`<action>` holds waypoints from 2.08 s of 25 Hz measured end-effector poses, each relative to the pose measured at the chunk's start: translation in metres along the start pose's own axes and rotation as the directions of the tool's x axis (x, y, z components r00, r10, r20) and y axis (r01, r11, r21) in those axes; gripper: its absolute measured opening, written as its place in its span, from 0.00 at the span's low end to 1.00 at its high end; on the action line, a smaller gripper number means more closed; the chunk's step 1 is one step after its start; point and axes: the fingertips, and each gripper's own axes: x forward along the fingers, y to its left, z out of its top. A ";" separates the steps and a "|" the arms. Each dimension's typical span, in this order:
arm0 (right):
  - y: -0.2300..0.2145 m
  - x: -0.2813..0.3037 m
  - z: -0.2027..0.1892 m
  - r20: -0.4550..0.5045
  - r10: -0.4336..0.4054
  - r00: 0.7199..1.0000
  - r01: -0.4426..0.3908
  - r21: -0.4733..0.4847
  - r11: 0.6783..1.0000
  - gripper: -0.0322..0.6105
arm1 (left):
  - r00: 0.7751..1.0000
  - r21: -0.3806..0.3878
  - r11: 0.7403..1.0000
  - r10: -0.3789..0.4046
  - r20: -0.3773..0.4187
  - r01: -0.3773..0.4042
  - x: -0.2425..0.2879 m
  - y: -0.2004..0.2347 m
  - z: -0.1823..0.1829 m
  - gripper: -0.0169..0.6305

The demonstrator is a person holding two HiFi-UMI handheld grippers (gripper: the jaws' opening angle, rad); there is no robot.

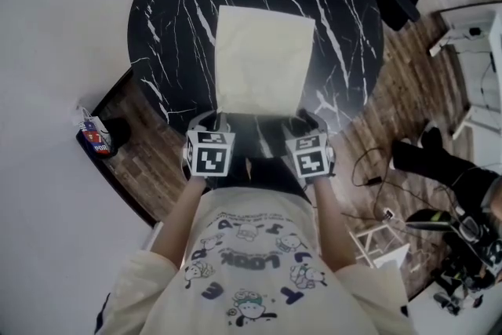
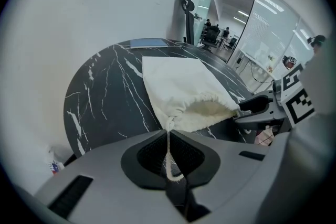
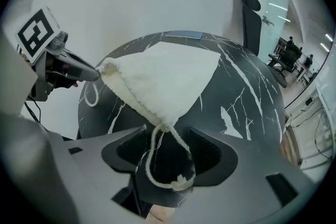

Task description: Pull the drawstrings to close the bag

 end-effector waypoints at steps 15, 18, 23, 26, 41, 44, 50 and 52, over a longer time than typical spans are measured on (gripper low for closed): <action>-0.025 -0.014 -0.015 -0.007 -0.066 0.998 0.067 0.088 0.994 0.08 | 1.000 -0.025 1.000 -0.002 -0.024 0.001 0.000 0.011 -0.009 0.11; -0.034 -0.015 -0.016 -0.015 -0.093 0.996 0.094 0.109 0.990 0.08 | 1.000 0.007 1.000 -0.002 -0.013 0.002 -0.002 0.011 -0.007 0.10; -0.042 -0.016 -0.015 -0.021 -0.109 0.994 0.111 0.132 0.985 0.08 | 0.999 -0.019 1.000 0.002 -0.041 -0.002 -0.001 0.018 -0.016 0.10; -0.045 -0.017 -0.014 -0.018 -0.128 0.992 0.129 0.153 0.980 0.08 | 0.999 -0.112 0.993 0.029 -0.043 -0.033 0.002 0.025 -0.016 0.09; -0.090 -0.023 -0.033 0.033 -0.246 0.969 0.202 0.469 0.860 0.08 | 0.992 -0.395 0.911 0.121 -0.024 -0.121 0.006 0.070 -0.026 0.09; -0.101 -0.024 -0.037 0.029 -0.279 0.960 0.234 0.464 0.854 0.08 | 0.992 -0.392 0.911 0.126 -0.024 -0.125 0.006 0.075 -0.027 0.09; -0.116 -0.029 -0.039 0.030 -0.316 0.948 0.259 0.503 0.825 0.08 | 0.992 -0.434 0.894 0.124 0.005 -0.110 0.003 0.092 -0.022 0.09; -0.121 -0.029 -0.041 0.036 -0.315 0.949 0.243 0.556 0.795 0.08 | 0.992 -0.448 0.887 0.128 0.008 -0.111 0.001 0.097 -0.021 0.09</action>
